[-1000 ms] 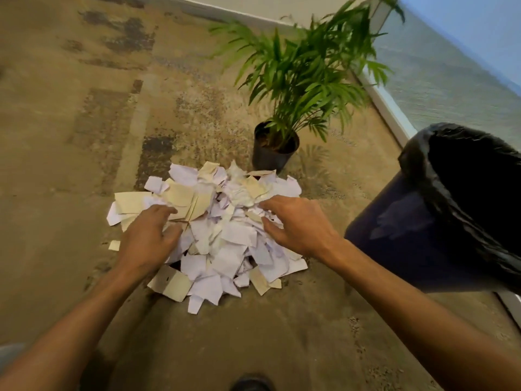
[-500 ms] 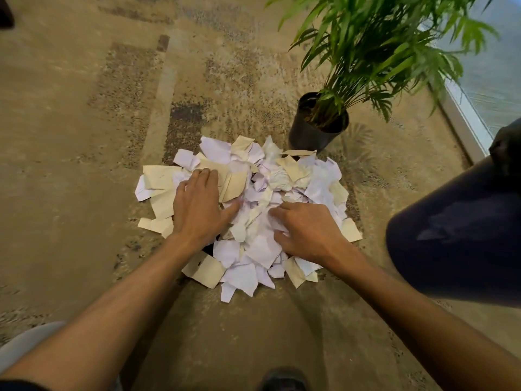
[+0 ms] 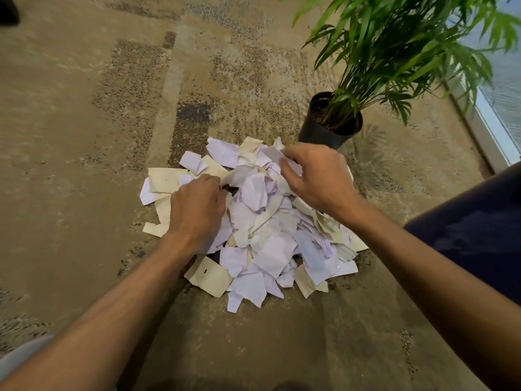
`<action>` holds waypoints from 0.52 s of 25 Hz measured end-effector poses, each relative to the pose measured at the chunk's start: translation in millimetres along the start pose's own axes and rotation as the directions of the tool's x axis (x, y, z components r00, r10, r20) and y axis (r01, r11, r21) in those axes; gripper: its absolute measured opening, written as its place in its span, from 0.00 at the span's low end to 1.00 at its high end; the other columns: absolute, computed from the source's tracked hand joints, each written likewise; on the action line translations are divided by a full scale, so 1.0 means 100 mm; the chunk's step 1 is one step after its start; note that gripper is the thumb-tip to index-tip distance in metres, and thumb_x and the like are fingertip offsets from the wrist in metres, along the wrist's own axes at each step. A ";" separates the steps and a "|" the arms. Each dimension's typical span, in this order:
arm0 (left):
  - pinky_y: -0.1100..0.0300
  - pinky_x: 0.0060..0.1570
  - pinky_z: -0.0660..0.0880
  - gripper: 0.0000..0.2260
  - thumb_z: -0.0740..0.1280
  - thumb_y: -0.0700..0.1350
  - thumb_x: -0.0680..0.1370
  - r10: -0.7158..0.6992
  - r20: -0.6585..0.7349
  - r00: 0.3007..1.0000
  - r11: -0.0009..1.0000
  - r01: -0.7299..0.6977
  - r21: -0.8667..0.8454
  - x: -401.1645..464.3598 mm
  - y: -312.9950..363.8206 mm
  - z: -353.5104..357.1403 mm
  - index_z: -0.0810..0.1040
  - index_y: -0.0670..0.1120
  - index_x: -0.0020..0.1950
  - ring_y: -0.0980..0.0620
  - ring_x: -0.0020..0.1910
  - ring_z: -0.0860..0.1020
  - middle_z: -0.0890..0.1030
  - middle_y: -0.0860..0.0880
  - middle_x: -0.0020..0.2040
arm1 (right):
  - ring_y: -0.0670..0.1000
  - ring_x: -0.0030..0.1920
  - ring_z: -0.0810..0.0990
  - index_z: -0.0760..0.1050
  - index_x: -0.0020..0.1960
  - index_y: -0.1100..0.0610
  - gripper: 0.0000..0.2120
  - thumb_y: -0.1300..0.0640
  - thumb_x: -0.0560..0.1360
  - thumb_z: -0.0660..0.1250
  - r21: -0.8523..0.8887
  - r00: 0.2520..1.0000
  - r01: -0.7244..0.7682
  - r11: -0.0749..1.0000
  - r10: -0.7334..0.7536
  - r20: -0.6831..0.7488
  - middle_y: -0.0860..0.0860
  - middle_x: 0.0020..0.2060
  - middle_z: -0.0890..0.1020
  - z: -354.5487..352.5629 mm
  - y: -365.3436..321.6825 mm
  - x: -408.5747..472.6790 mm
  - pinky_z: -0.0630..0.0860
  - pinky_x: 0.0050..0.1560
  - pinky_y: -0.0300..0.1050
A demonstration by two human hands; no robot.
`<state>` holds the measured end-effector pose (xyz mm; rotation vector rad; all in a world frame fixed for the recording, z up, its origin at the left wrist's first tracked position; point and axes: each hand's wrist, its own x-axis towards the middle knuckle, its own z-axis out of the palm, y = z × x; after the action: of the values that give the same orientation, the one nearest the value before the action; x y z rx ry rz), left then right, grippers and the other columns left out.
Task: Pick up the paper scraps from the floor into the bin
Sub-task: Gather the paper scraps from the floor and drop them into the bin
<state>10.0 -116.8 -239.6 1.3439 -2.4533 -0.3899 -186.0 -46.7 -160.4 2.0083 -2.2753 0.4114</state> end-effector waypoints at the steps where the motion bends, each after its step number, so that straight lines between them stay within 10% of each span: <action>1: 0.54 0.27 0.61 0.17 0.63 0.45 0.79 -0.008 -0.007 1.000 1.000 0.008 -0.003 0.04 -0.03 -0.05 0.62 0.45 0.32 0.44 0.30 0.66 0.65 0.50 0.30 | 0.52 0.41 0.79 0.81 0.50 0.56 0.12 0.54 0.79 0.59 -0.022 1.000 0.011 1.000 -0.010 0.021 0.50 0.41 0.83 0.09 -0.01 0.12 0.76 0.35 0.47; 8: 0.57 0.26 0.55 0.16 0.63 0.40 0.73 -0.144 0.008 0.990 0.985 0.144 -0.090 0.21 -0.21 -0.19 0.58 0.44 0.30 0.43 0.27 0.63 0.62 0.47 0.26 | 0.54 0.53 0.75 0.78 0.62 0.53 0.15 0.54 0.82 0.55 -0.198 0.954 0.210 0.958 -0.156 0.257 0.50 0.53 0.82 0.62 -0.05 0.54 0.67 0.48 0.49; 13: 0.55 0.27 0.60 0.13 0.62 0.42 0.74 -0.192 0.081 0.978 0.975 0.200 -0.093 0.19 -0.29 -0.06 0.66 0.39 0.33 0.40 0.30 0.68 0.67 0.44 0.29 | 0.54 0.54 0.77 0.76 0.62 0.54 0.31 0.32 0.77 0.51 -0.194 0.887 0.283 0.939 -0.180 0.426 0.52 0.53 0.81 0.69 -0.10 0.45 0.69 0.54 0.52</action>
<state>24.5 -148.9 -242.1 1.5587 -2.3281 -0.6106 -174.4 -108.5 -214.9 2.3573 -2.0984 -0.3297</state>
